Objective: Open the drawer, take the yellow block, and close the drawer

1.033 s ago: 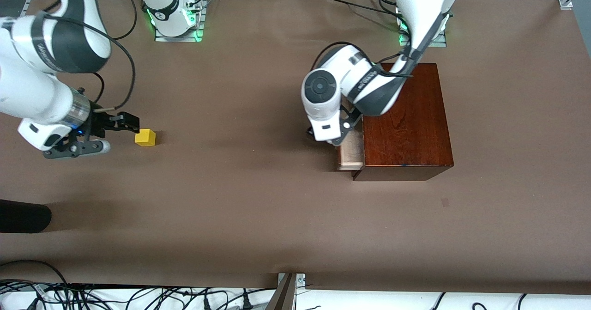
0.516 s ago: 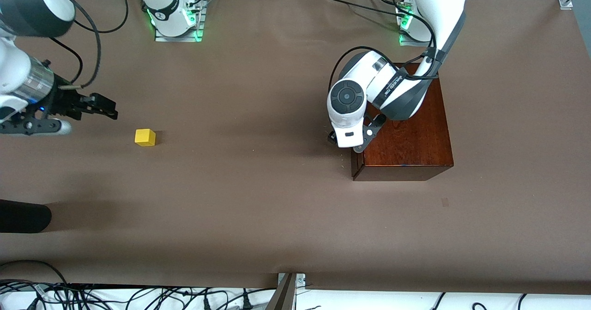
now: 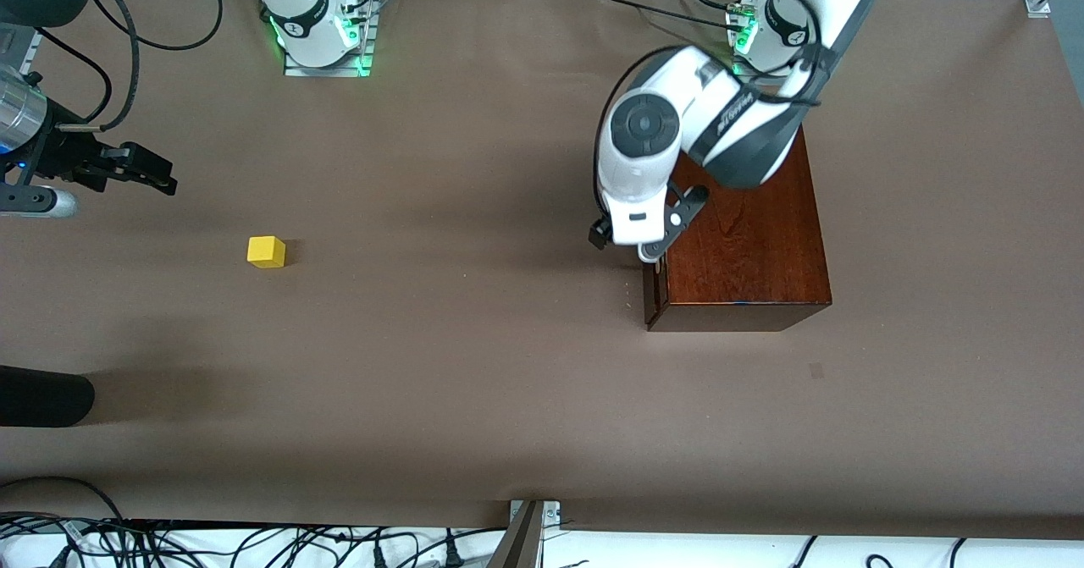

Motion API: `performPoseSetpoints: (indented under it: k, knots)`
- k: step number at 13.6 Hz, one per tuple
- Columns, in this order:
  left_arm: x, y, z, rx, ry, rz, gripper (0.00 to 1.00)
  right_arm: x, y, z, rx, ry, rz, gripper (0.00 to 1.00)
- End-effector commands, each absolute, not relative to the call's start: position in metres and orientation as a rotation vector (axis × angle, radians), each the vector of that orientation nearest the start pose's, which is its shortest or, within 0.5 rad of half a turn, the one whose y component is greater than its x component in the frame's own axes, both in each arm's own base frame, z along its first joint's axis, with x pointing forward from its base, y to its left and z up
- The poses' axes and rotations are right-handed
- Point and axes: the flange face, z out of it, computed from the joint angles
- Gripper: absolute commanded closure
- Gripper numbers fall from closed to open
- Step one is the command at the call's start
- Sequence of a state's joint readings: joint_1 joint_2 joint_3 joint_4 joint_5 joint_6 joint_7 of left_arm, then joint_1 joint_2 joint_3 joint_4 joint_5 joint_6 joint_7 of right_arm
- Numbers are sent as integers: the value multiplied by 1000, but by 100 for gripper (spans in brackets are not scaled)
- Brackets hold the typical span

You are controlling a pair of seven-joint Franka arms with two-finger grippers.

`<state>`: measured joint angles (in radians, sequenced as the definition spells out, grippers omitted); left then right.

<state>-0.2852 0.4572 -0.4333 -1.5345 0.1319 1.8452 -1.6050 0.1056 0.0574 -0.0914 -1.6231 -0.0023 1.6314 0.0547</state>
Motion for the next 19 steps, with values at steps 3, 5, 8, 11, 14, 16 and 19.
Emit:
performPoseSetpoints:
  k: [3,5,8,11,14,16,19]
  knots:
    - [520,-365,476,-2779,-1270,93,0,570,13,574,-3167,78,100,0]
    - [518,-337,505,-2818,-1179,94,0,570,13,574,-3167,78,97,0]
    - [519,-277,538,-2853,-974,184,0,571,13,574,-3167,78,90,0]
    - [531,-193,565,-2909,-778,263,0,572,11,574,-3169,82,88,0]
    - [546,-111,580,-3037,-544,328,0,572,14,575,-3169,61,90,0]
    - [551,-87,589,-3073,-420,291,0,572,10,575,-3166,87,90,0]
    - [558,-88,597,-3048,-219,168,0,572,7,575,-3164,97,90,0]
